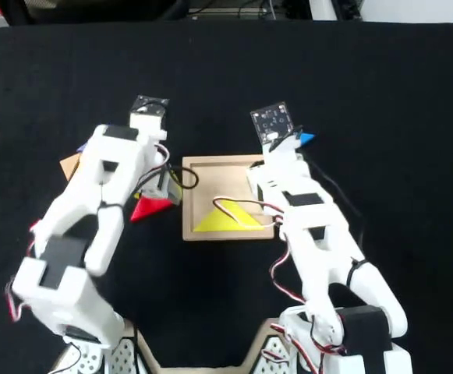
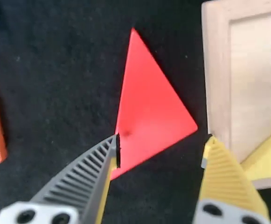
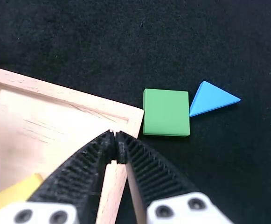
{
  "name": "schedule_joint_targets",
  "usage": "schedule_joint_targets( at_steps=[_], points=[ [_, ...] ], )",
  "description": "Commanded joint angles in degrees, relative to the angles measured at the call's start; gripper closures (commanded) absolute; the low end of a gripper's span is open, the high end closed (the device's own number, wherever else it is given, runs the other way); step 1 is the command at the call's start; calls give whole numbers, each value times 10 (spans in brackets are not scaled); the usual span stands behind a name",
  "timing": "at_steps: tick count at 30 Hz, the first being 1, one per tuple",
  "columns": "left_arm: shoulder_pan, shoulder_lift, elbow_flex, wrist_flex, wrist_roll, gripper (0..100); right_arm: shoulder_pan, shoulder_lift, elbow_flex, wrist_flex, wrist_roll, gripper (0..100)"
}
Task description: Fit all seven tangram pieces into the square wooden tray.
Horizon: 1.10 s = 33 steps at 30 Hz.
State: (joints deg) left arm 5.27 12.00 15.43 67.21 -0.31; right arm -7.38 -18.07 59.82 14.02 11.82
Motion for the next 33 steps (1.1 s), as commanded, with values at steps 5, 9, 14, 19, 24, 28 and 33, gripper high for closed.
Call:
schedule_joint_targets(
  at_steps=[5,9,14,19,24,28,33],
  points=[
    [-5,18,-51,-15,-53,708,6,-22,-10,-10,5,984],
    [-6,24,-56,-20,-79,708,6,-22,-10,-10,5,984],
    [-3,24,-57,-30,-79,707,6,-22,-10,-10,5,984],
    [-7,34,-51,-51,-78,708,6,-22,-10,-10,5,984],
    [-11,70,-61,-55,-82,708,6,-22,-10,-10,5,984],
    [-12,84,-65,-54,-98,708,6,-22,-10,-10,5,984],
    [-27,85,-71,-52,-104,708,6,-22,-10,-10,5,984]
  ],
)
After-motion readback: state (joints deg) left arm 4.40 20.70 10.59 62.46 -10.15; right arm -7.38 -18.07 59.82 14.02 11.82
